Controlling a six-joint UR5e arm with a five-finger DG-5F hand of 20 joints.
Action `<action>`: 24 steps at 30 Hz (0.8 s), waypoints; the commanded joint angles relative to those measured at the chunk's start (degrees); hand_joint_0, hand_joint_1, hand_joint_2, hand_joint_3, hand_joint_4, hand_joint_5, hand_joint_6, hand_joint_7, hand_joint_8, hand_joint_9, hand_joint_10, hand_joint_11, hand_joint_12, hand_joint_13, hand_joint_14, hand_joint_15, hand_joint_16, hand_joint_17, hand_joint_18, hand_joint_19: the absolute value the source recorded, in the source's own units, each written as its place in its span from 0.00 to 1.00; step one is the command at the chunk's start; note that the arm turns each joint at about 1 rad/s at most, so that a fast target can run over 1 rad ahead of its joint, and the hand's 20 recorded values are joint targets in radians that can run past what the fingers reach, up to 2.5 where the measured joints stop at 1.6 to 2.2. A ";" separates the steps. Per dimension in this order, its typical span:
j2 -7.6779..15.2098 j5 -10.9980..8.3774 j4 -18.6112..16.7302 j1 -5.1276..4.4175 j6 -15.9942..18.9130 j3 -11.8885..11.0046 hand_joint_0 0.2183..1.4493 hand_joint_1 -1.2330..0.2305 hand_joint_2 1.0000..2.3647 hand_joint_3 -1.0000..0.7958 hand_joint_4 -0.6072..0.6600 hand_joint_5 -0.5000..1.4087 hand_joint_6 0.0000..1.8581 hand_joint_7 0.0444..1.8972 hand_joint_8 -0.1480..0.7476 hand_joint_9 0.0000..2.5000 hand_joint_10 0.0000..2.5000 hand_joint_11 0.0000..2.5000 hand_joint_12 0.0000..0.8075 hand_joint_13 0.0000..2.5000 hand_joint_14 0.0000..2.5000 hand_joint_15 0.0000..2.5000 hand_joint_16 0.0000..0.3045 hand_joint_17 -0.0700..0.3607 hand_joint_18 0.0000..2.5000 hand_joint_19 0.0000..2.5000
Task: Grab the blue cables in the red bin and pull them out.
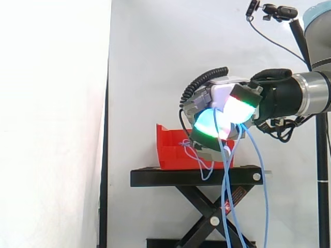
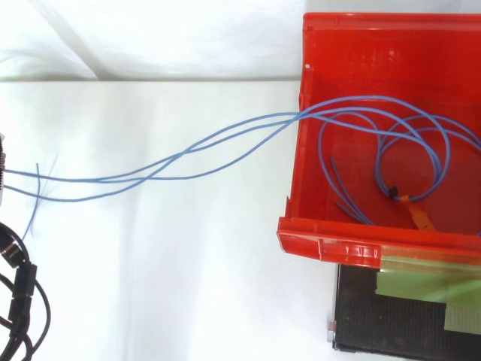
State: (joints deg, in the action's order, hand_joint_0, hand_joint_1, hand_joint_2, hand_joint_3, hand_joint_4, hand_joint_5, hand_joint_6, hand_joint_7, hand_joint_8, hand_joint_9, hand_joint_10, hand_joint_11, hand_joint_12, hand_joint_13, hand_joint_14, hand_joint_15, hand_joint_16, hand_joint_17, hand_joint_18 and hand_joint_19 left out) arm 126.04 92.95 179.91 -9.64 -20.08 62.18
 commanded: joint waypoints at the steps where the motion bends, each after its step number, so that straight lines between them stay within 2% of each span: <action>1: 0.00 0.03 0.00 -0.02 0.00 -0.04 0.77 0.11 0.01 0.12 0.67 0.53 0.57 0.09 0.48 0.35 0.26 0.52 0.41 0.39 0.92 0.26 0.13 0.37 0.34 0.51; 9: 0.00 0.03 -1.06 0.06 0.00 0.05 0.81 0.11 0.01 0.15 0.65 0.51 0.59 0.08 0.47 0.32 0.28 0.52 0.41 0.35 1.00 0.23 0.13 0.37 0.32 0.53; 15: 0.00 -0.05 -1.58 0.06 0.00 -0.04 0.84 0.11 0.01 0.15 0.64 0.48 0.60 0.08 0.46 0.29 0.32 0.49 0.41 0.31 1.00 0.21 0.13 0.36 0.29 0.52; 24: 0.00 0.03 -1.67 -0.02 0.00 -0.04 0.87 0.10 0.01 0.16 0.61 0.44 0.53 0.09 0.45 0.24 0.36 0.45 0.39 0.27 1.00 0.19 0.12 0.35 0.26 0.51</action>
State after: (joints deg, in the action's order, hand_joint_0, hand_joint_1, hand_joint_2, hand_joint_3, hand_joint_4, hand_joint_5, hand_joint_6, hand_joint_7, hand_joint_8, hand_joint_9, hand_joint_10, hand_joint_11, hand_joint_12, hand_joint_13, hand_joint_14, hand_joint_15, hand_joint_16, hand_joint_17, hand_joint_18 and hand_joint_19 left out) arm 126.07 92.97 178.26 -9.63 -20.08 62.17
